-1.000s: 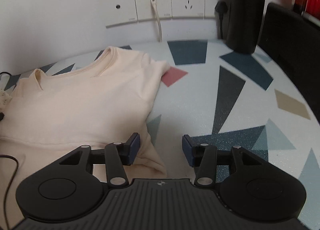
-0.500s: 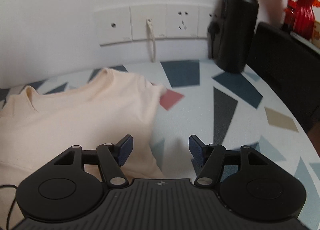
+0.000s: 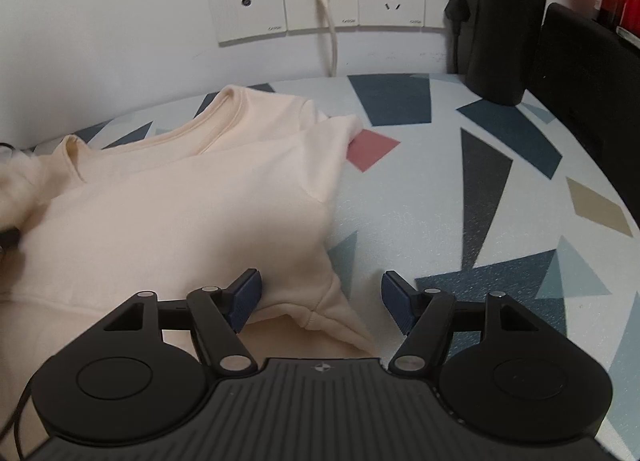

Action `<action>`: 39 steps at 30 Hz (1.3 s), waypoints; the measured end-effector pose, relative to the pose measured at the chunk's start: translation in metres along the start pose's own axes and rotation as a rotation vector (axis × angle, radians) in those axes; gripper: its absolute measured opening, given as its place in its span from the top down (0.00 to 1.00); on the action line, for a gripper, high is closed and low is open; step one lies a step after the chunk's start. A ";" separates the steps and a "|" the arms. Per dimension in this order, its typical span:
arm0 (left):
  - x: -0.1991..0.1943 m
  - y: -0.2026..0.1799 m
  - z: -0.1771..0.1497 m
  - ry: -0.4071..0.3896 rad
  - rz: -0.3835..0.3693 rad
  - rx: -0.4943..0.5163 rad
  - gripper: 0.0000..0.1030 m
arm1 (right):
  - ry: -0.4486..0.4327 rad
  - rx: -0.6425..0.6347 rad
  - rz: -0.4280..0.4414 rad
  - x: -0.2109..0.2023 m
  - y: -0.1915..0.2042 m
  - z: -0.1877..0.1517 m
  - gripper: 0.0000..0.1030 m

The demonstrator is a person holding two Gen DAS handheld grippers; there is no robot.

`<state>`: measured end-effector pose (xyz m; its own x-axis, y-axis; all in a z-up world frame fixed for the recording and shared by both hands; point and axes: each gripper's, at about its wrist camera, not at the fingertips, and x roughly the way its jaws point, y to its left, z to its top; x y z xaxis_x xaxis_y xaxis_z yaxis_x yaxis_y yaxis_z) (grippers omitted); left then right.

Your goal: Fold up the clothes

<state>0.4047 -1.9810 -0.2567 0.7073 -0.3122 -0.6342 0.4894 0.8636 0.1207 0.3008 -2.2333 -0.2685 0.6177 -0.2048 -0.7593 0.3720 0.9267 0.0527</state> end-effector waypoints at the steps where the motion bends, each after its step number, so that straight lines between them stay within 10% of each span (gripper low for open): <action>1: 0.000 -0.003 -0.001 -0.003 -0.017 0.015 0.39 | -0.005 0.003 -0.001 -0.001 -0.001 0.000 0.35; 8: -0.024 0.027 -0.002 -0.028 -0.256 -0.126 0.24 | -0.017 0.026 0.005 -0.006 -0.007 -0.002 0.35; 15: -0.044 0.059 0.007 -0.099 -0.507 -0.259 0.58 | -0.024 0.047 0.001 -0.006 -0.008 -0.004 0.35; 17: -0.035 0.072 0.006 -0.088 -0.512 -0.374 0.81 | -0.025 0.048 -0.002 -0.006 -0.008 -0.004 0.35; 22: -0.007 0.093 -0.005 -0.065 -0.382 -0.596 0.86 | -0.024 0.048 -0.001 -0.007 -0.008 -0.006 0.35; 36: 0.023 0.037 0.000 0.048 -0.268 -0.184 0.84 | -0.055 0.056 -0.008 -0.007 -0.007 -0.014 0.34; 39: 0.017 0.043 0.006 0.055 -0.287 -0.242 0.64 | -0.062 0.064 -0.013 -0.009 -0.007 -0.014 0.34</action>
<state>0.4412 -1.9512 -0.2579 0.5267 -0.5392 -0.6572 0.5247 0.8144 -0.2476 0.2829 -2.2335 -0.2716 0.6535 -0.2371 -0.7189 0.4226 0.9022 0.0866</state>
